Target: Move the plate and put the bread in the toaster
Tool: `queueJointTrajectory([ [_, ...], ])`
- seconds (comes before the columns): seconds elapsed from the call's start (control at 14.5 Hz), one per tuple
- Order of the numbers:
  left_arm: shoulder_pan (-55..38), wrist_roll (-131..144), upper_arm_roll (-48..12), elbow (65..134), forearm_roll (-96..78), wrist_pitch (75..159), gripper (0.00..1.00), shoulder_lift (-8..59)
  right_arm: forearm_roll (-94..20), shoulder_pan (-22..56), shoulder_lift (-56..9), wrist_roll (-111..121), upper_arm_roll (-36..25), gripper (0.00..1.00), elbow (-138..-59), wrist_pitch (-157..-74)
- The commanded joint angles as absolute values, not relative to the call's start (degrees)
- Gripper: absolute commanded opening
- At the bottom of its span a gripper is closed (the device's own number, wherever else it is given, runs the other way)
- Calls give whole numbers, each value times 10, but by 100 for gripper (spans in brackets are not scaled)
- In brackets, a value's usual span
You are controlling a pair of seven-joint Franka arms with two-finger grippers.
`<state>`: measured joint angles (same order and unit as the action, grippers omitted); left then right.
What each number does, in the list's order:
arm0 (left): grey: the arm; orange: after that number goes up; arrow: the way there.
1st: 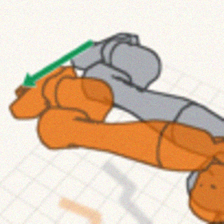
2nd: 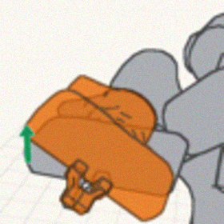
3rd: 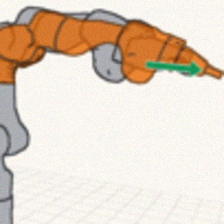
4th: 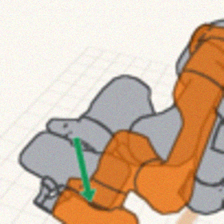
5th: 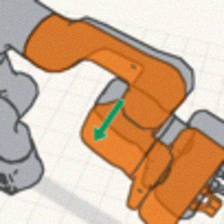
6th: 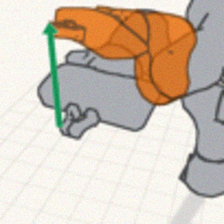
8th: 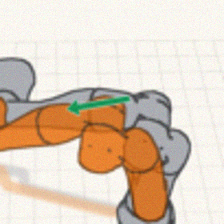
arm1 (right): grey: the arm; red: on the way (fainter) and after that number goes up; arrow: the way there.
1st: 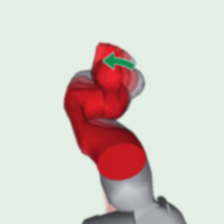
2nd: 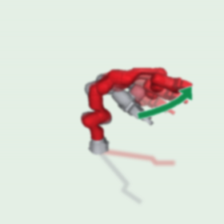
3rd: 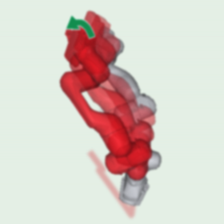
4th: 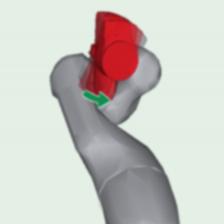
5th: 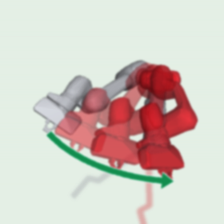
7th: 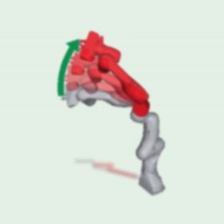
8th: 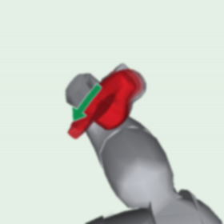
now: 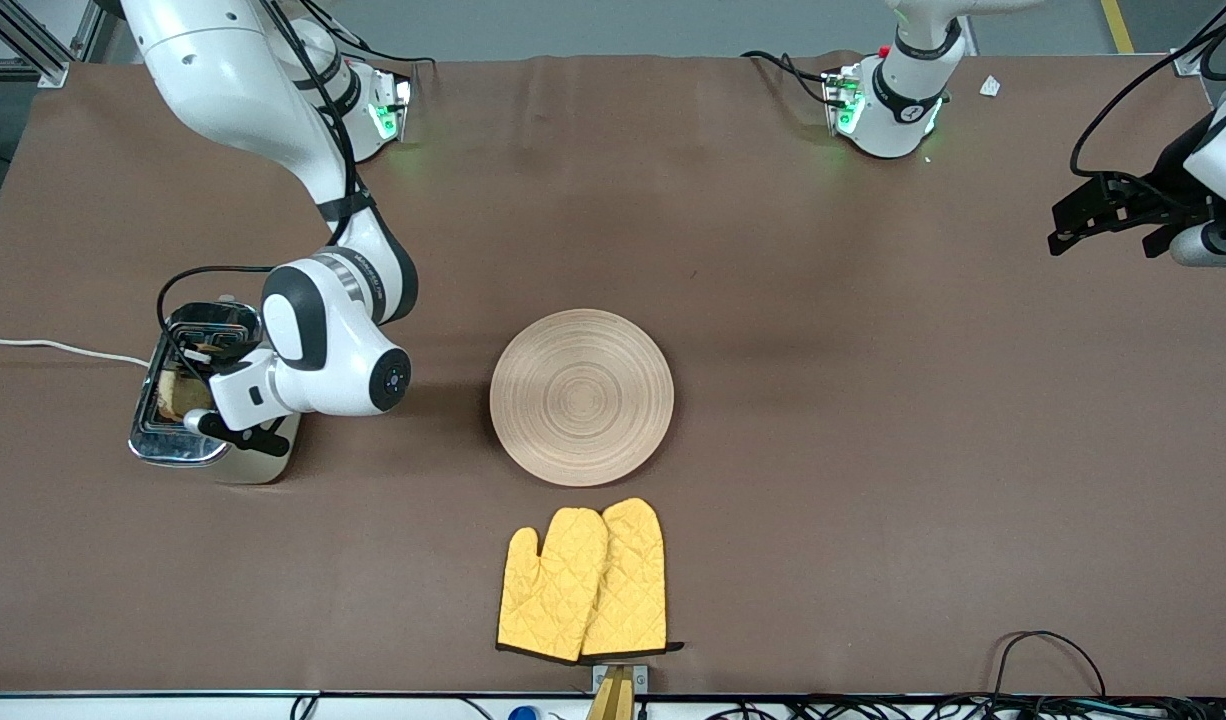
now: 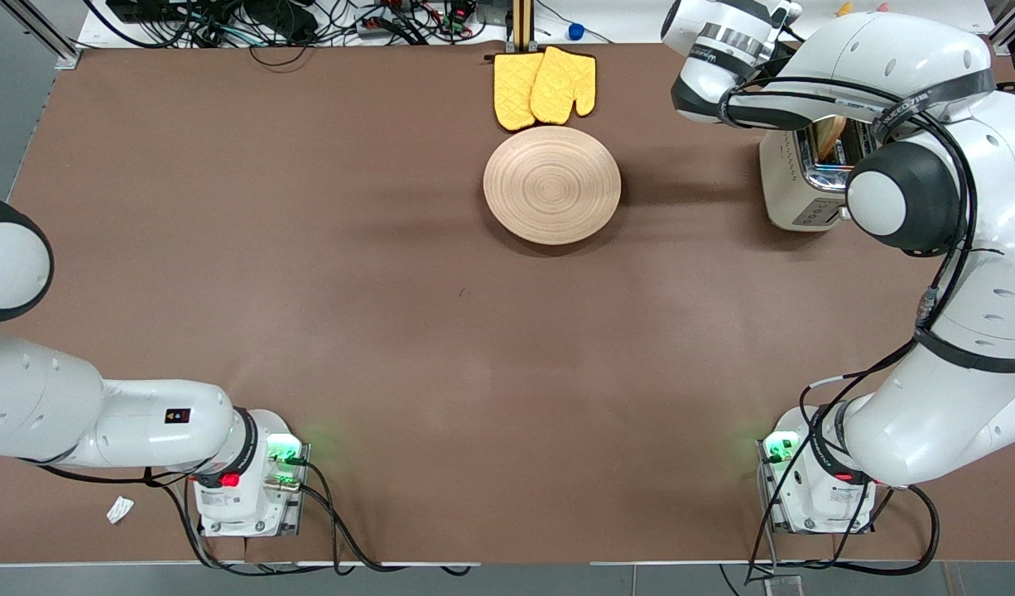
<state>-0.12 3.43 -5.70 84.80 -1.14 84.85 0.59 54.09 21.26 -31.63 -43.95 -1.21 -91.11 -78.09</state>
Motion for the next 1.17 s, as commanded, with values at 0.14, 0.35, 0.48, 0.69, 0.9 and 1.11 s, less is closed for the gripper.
queueJointTrajectory([
  [0.14, -1, 40, -69, 851, 1, 853, 100, 3, 464, 182, -302, -463, -9, 100, -874, -799],
  [0.35, 3, 32, -69, 849, 2, 849, 100, -2, 376, 156, -249, -461, -8, 100, -854, -830],
  [0.48, 5, 32, -69, 849, 2, 843, 100, -3, 299, 143, -196, -454, -8, 100, -854, -842],
  [0.69, 4, 31, -67, 842, 3, 842, 100, 0, 203, 116, -122, -424, -8, 100, -855, -864],
  [0.9, 5, 32, -67, 828, 2, 842, 100, 4, 118, 85, -81, -364, -10, 100, -859, -909],
  [1.11, -2, 42, -71, 830, 2, 824, 100, -1, 84, 41, -67, -211, -10, 100, -859, -956],
])
